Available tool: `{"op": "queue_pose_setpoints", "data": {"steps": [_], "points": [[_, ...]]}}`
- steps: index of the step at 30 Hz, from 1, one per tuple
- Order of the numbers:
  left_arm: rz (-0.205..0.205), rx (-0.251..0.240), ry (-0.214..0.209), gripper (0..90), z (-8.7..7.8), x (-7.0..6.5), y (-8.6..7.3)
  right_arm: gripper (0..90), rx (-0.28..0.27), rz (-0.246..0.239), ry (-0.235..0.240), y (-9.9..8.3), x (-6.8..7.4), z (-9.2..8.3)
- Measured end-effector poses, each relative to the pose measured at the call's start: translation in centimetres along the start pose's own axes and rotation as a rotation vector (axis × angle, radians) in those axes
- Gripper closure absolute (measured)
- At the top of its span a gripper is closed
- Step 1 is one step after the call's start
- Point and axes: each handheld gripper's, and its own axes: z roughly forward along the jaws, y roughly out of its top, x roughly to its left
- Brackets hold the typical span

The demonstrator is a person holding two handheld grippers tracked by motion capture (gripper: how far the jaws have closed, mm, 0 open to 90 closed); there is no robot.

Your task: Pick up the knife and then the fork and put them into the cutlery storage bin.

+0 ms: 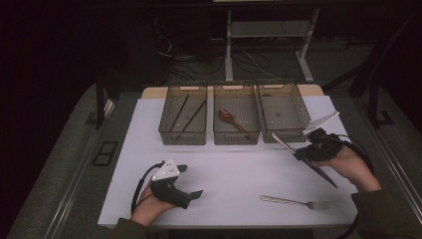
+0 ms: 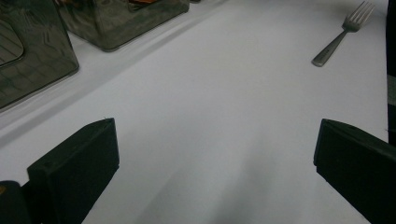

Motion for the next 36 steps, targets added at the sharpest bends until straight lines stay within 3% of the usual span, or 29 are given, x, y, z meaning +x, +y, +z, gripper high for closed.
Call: {"op": "queue_pose_setpoints", "data": {"steps": [14,36], "points": [[0.001,-0.001,-0.001,0.0,0.0,0.0,0.0,78.6,-0.039,0.031,-0.023,2.7,-2.1,-0.7],[-0.006,-0.002,-0.007,0.0,-0.1,0.1,-0.1,78.5,-0.061,0.139,-0.093,8.4,-7.7,-1.1]]}}
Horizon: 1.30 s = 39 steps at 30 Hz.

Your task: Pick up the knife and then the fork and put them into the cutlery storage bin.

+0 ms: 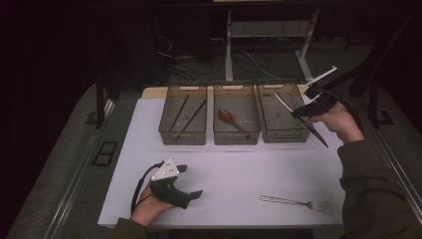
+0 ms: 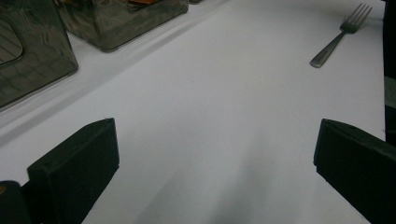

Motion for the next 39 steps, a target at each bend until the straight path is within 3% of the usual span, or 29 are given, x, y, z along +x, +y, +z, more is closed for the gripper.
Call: {"op": "queue_pose_setpoints", "data": {"steps": [4,11,22,35,39], "points": [[-0.001,0.000,-0.003,0.0,0.0,0.0,0.0,78.5,-0.002,0.015,-0.004,1.5,-0.7,0.6],[-0.008,-0.009,-0.007,0.0,-0.1,0.0,0.0,78.5,0.041,0.026,-0.016,4.2,-1.8,2.6],[-0.014,-0.013,-0.017,0.0,-0.1,0.1,-0.1,78.4,0.071,0.058,-0.045,6.5,-4.3,5.2],[-0.011,-0.006,-0.012,0.0,-0.1,0.1,-0.2,78.4,0.063,0.084,-0.057,6.6,-5.0,8.7],[-0.015,-0.005,-0.011,0.0,-0.1,0.1,-0.2,78.4,0.100,0.077,-0.063,6.0,-4.8,10.1]]}}
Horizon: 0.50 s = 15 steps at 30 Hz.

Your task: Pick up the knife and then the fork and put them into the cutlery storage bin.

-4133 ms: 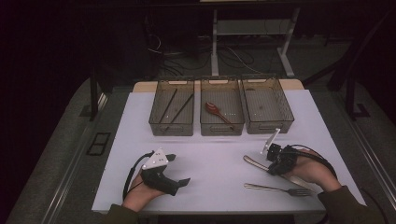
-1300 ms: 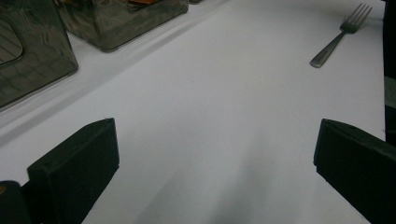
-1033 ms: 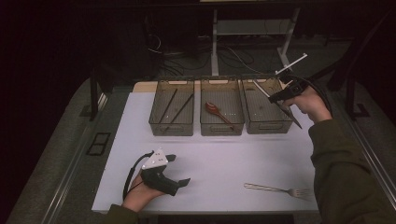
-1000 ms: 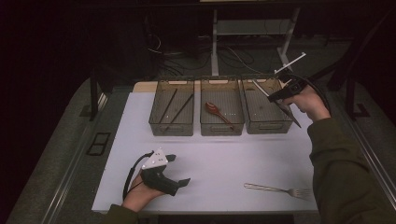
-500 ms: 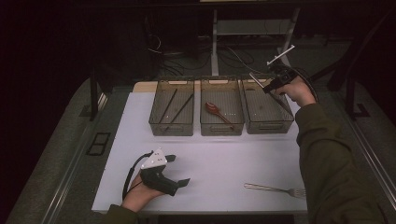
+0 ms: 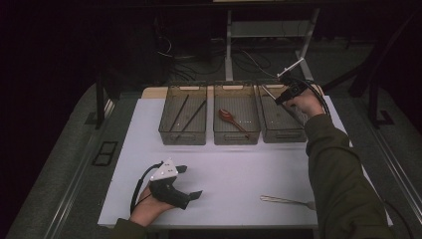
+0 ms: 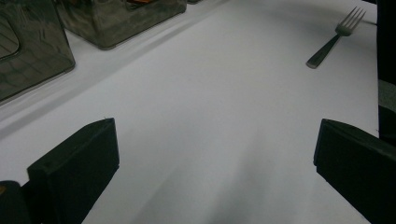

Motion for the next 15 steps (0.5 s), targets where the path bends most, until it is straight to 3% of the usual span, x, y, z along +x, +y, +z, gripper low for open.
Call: {"op": "queue_pose_setpoints", "data": {"steps": [7,9,15], "points": [[0.006,0.002,-0.005,0.0,0.1,0.0,0.0,79.0,0.032,0.025,0.013,-1.0,-0.1,1.4],[0.006,0.002,-0.005,0.0,0.0,0.0,0.0,73.4,-0.016,0.036,0.016,-1.3,-0.2,1.0],[0.006,0.000,-0.005,0.0,0.1,-0.1,0.0,62.8,-0.090,0.044,0.017,-1.4,-0.3,-1.0]]}}
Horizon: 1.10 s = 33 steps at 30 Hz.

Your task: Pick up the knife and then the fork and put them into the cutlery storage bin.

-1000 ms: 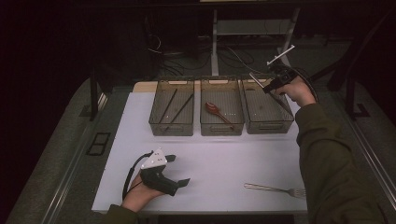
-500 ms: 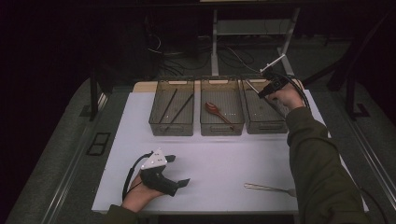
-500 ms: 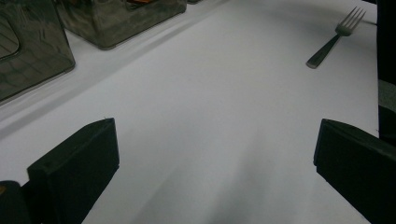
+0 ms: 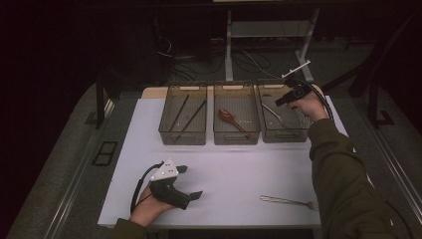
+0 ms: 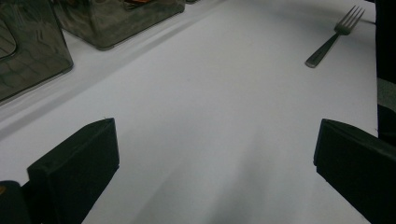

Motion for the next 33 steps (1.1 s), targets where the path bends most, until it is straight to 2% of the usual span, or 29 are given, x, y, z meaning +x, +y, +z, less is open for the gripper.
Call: {"op": "queue_pose_setpoints", "data": {"steps": [5,11,14,16,19,23,29,33], "points": [[-0.002,0.000,0.004,0.0,0.0,-0.1,0.0,50.7,-0.080,-0.010,0.005,-0.6,0.5,-2.6],[0.008,0.005,0.009,0.0,0.0,-0.1,0.0,46.3,-0.146,-0.026,0.029,-2.3,1.0,-5.1],[0.009,0.010,0.012,0.0,-0.1,0.0,0.0,46.3,-0.164,-0.037,0.055,-3.3,1.5,-6.1],[0.009,0.008,0.013,0.0,-0.1,0.0,0.0,46.5,-0.192,-0.068,0.051,-4.0,1.8,-6.8],[0.009,0.010,0.014,0.0,0.0,0.0,0.0,46.8,-0.233,-0.071,0.075,-5.0,2.4,-7.7],[0.009,0.009,0.014,0.0,0.0,-0.1,0.0,47.1,-0.265,-0.078,0.078,-6.4,3.1,-8.6],[0.014,0.004,0.018,0.0,-0.1,-0.1,0.0,48.5,-0.264,-0.099,0.100,-8.8,4.4,-8.9],[0.013,0.004,0.018,0.0,-0.1,-0.1,0.0,53.9,-0.274,-0.107,0.121,-10.5,5.3,-8.9]]}}
